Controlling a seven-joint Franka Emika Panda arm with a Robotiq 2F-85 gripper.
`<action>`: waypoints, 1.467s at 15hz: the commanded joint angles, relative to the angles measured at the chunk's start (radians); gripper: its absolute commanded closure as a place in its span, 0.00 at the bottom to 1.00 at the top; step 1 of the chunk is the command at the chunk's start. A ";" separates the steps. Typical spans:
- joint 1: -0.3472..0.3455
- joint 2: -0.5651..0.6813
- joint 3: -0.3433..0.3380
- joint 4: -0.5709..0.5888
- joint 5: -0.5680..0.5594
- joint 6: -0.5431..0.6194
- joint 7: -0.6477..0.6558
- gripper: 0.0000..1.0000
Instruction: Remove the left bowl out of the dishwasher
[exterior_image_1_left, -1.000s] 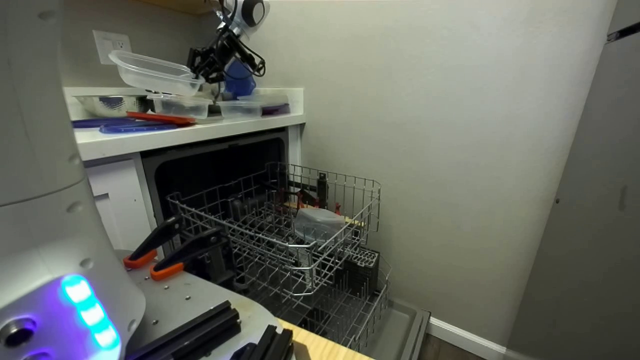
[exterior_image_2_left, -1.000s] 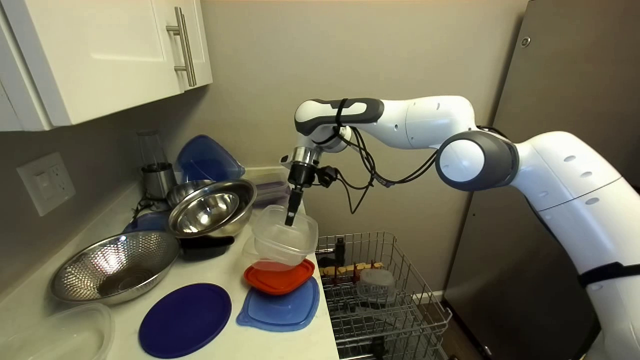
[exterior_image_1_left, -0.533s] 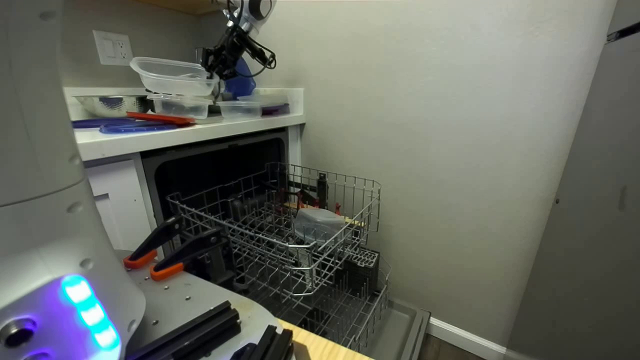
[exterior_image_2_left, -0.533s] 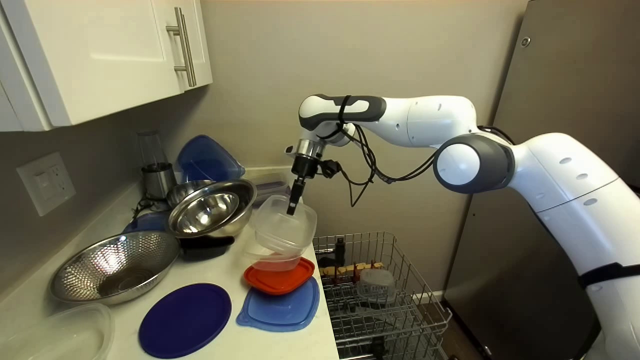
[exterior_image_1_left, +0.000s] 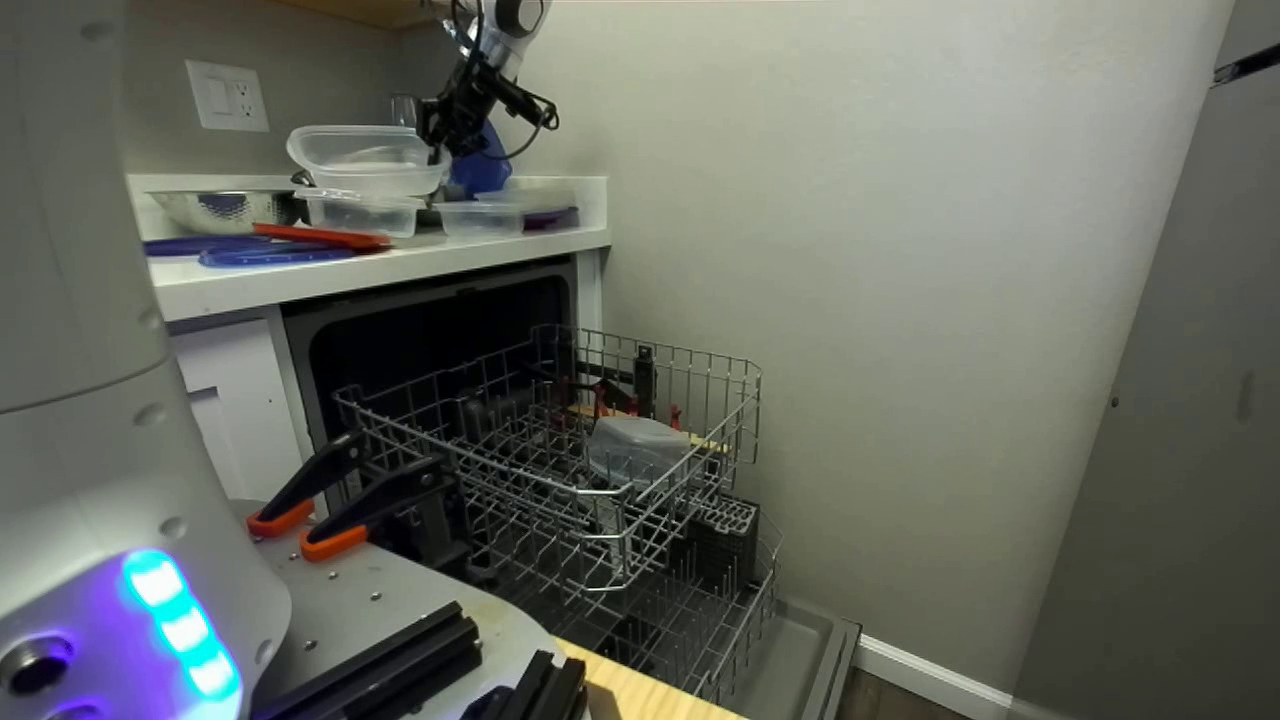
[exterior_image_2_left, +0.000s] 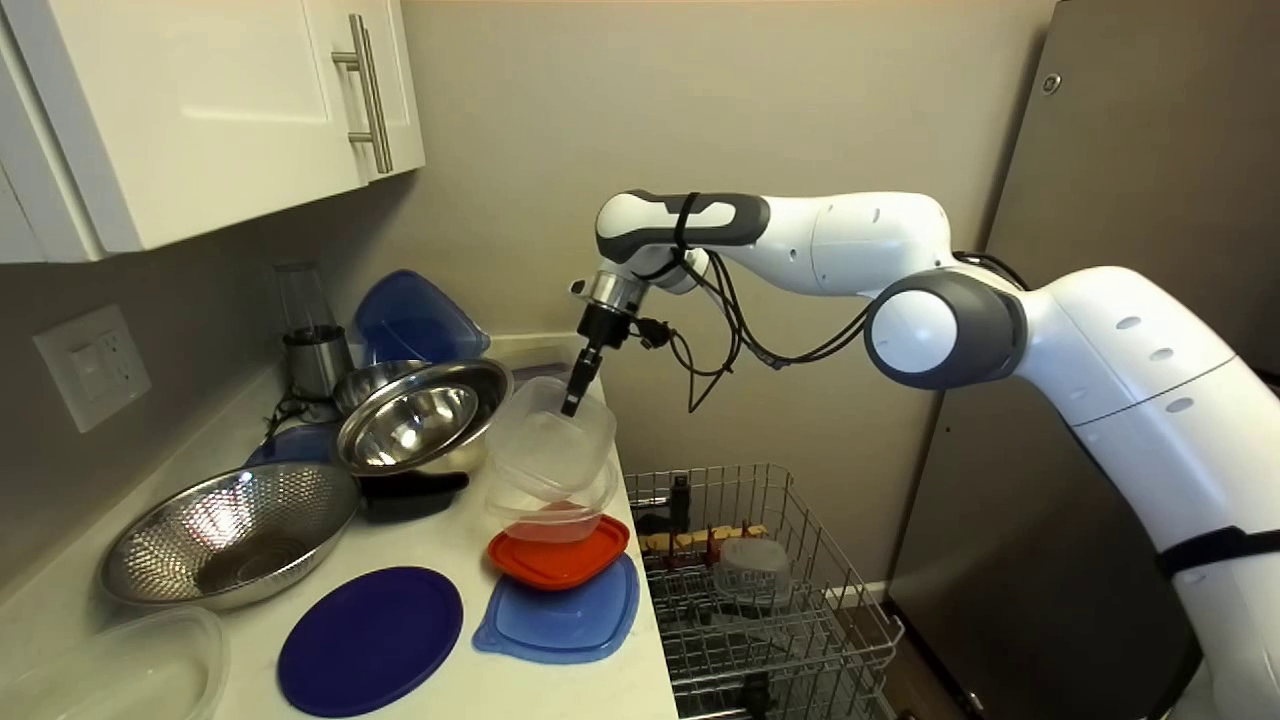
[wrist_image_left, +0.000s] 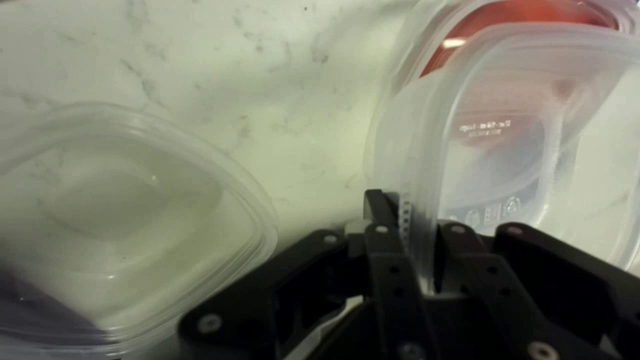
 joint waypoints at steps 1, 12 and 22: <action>0.021 -0.012 -0.012 -0.020 -0.014 0.060 0.009 0.99; 0.068 -0.015 -0.033 -0.027 -0.025 0.063 -0.012 0.59; 0.066 -0.017 -0.037 -0.033 -0.014 0.066 -0.015 0.00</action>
